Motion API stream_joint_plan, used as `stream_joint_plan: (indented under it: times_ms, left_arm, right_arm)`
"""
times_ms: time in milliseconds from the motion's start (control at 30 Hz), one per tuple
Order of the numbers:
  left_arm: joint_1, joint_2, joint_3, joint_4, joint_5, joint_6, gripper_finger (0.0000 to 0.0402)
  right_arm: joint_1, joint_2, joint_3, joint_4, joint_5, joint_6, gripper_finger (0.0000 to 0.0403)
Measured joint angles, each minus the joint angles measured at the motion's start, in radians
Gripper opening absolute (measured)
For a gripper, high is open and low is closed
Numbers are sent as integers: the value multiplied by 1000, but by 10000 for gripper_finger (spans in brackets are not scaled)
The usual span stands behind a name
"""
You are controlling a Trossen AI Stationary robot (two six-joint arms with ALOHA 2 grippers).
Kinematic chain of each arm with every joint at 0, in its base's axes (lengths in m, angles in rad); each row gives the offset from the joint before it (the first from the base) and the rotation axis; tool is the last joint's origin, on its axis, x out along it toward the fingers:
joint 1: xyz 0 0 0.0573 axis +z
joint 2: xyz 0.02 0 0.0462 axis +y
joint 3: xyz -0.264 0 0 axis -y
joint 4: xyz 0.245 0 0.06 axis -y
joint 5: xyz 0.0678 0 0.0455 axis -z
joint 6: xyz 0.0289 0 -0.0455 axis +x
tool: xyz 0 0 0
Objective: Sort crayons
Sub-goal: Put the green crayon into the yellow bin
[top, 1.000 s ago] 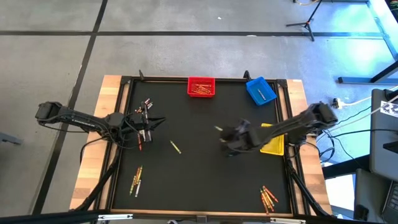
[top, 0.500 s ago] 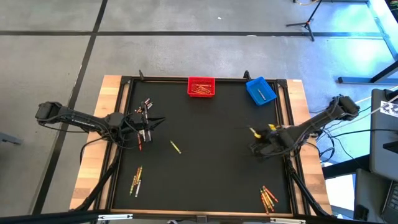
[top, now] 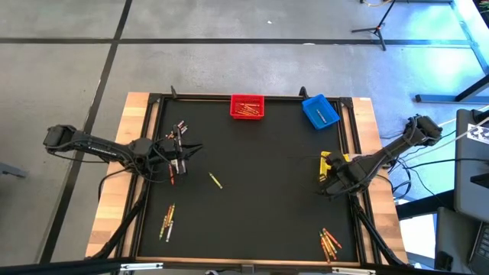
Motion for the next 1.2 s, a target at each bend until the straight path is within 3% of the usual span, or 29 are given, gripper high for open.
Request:
stream_joint_plan:
  times_ms: [300,500,633,767,933,1033,1200]
  left_arm:
    - [0,0,0,0,0,0,25]
    - [0,0,0,0,0,0,25]
    - [0,0,0,0,-2,0,25]
    - [0,0,0,0,-15,0,25]
    - [0,0,0,0,-14,0,25]
    - [0,0,0,0,-15,0,25]
    - [0,0,0,0,-15,0,25]
  right_arm:
    - [0,36,0,-2,0,-23,36]
    - [-3,68,0,-17,16,-46,110]
    - [-3,65,0,57,115,-67,152]
    - [-3,65,1,321,270,-263,170]
    - [-14,102,2,753,436,-661,172]
    - [-45,165,2,991,446,-886,172]
    - [-135,313,2,1326,344,-1117,172]
